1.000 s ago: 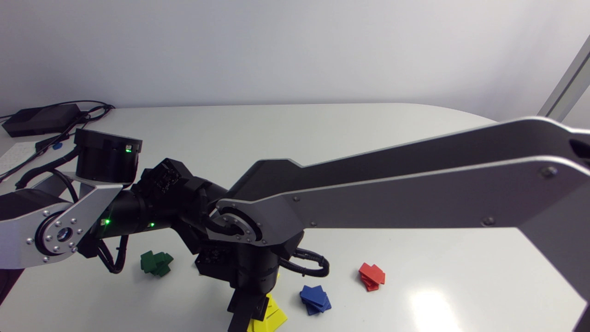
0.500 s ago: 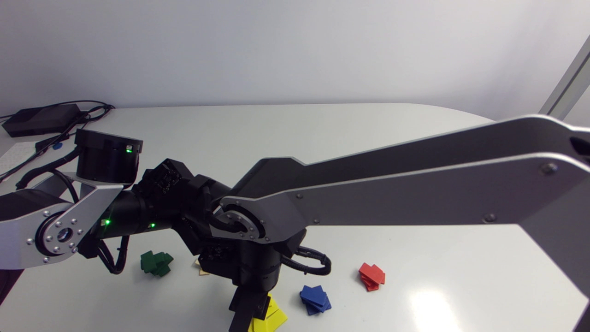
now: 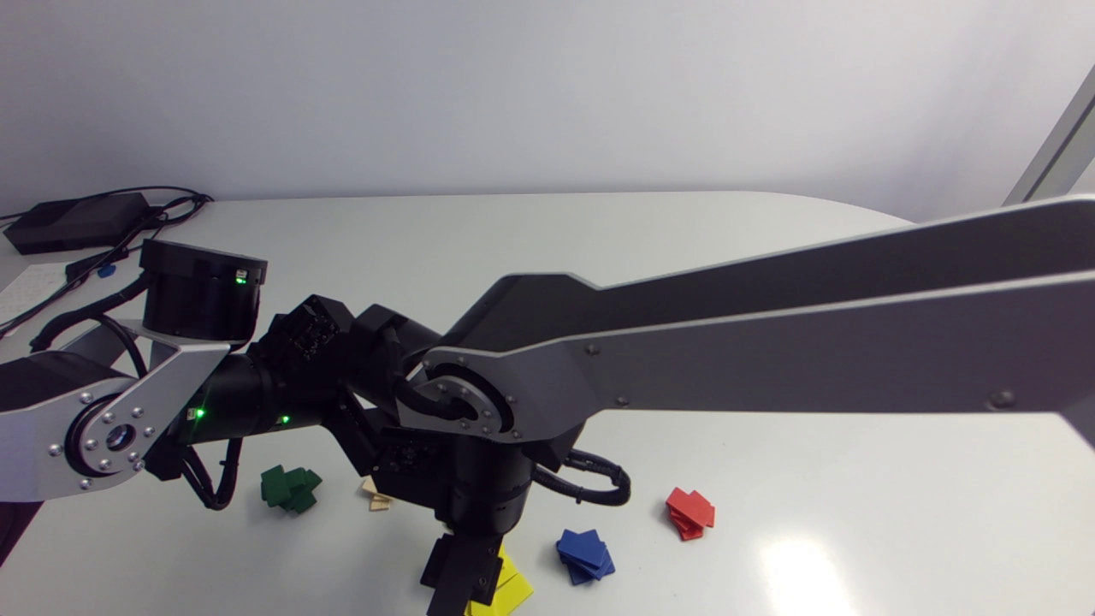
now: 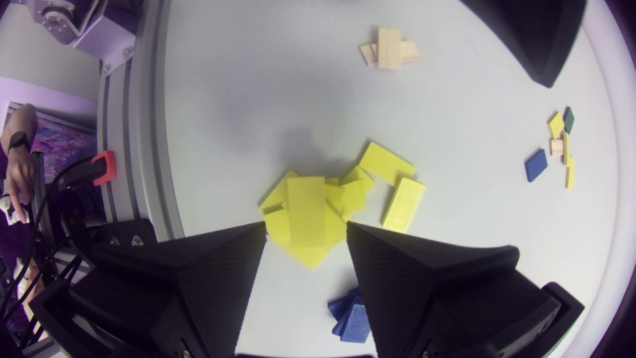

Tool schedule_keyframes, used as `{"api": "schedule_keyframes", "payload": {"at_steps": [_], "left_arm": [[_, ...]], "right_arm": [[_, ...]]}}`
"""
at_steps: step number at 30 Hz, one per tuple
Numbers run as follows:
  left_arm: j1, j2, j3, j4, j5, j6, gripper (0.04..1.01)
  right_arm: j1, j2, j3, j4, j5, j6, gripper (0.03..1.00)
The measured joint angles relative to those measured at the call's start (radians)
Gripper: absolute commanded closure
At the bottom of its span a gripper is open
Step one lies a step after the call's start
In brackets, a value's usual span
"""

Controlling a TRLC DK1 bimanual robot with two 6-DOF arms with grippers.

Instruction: Take domino bricks one by one from the mixed stack on the table and place each onto the existing stack of the same color.

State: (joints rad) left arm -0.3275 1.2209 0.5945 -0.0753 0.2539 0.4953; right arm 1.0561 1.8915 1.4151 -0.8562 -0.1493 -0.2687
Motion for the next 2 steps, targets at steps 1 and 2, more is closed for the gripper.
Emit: {"api": "schedule_keyframes", "payload": {"at_steps": [1,2], "left_arm": [[0.0,-0.001,0.0,-0.001,0.0,0.0,0.046],[0.0,-0.002,0.0,-0.002,0.0,0.0,0.046]], "right_arm": [[-0.003,-0.013,0.0,-0.002,0.0,0.0,0.308],[-0.005,-0.026,0.0,-0.005,0.003,0.0,0.298]]}}
